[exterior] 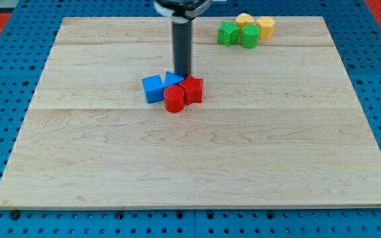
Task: Push the blue cube to the blue triangle
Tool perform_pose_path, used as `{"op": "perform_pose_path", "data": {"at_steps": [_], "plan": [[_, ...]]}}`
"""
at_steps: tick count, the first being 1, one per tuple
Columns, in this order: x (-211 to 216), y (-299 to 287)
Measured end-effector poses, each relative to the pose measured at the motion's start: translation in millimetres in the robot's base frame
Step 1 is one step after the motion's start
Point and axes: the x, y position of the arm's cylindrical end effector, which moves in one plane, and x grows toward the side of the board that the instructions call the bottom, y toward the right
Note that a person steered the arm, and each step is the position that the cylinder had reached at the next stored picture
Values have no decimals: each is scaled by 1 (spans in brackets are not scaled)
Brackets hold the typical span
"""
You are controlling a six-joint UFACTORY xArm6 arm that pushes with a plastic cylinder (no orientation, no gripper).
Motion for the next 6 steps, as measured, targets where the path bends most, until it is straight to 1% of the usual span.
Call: {"op": "perform_pose_path", "data": {"at_steps": [2,3,4,5,6], "plan": [[43,-70],[50,-103],[8,-89],[-17,-99],[-7,-160]]}}
